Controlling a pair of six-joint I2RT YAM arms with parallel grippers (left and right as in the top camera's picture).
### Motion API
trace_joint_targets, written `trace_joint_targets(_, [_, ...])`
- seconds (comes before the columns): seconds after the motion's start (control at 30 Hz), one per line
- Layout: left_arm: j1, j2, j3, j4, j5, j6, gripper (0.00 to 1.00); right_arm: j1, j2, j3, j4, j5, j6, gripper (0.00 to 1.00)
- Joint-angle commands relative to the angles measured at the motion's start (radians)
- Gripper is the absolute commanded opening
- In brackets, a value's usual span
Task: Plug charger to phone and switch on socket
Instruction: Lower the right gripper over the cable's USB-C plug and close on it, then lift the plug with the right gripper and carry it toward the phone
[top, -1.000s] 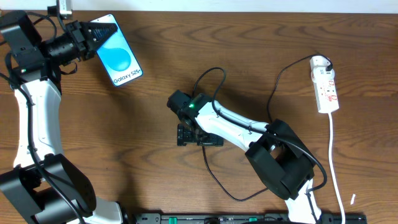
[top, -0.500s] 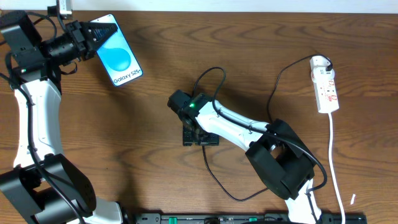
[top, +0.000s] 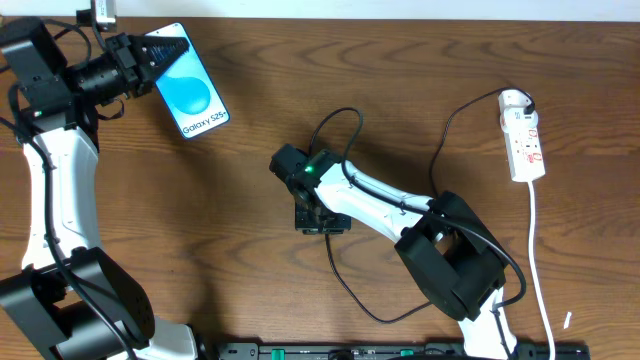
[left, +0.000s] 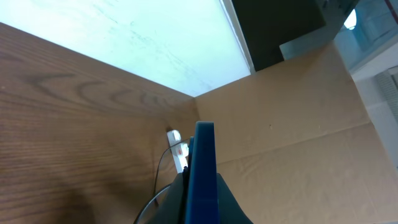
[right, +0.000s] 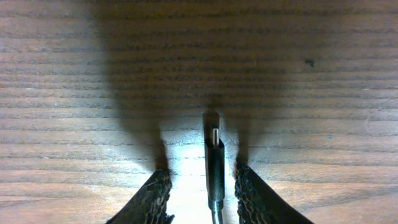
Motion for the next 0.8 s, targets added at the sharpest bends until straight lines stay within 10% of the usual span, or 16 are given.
trace_joint_targets(0.0, [0.003, -0.017, -0.003, 0.002, 0.018, 0.013, 0.07, -0.007, 0.062, -0.028, 0.008, -0.005, 0.000, 0.29])
trace_joint_targets(0.77, [0.003, -0.017, -0.003, 0.002, 0.018, 0.013, 0.07, -0.007, 0.062, -0.028, 0.007, -0.005, 0.001, 0.01])
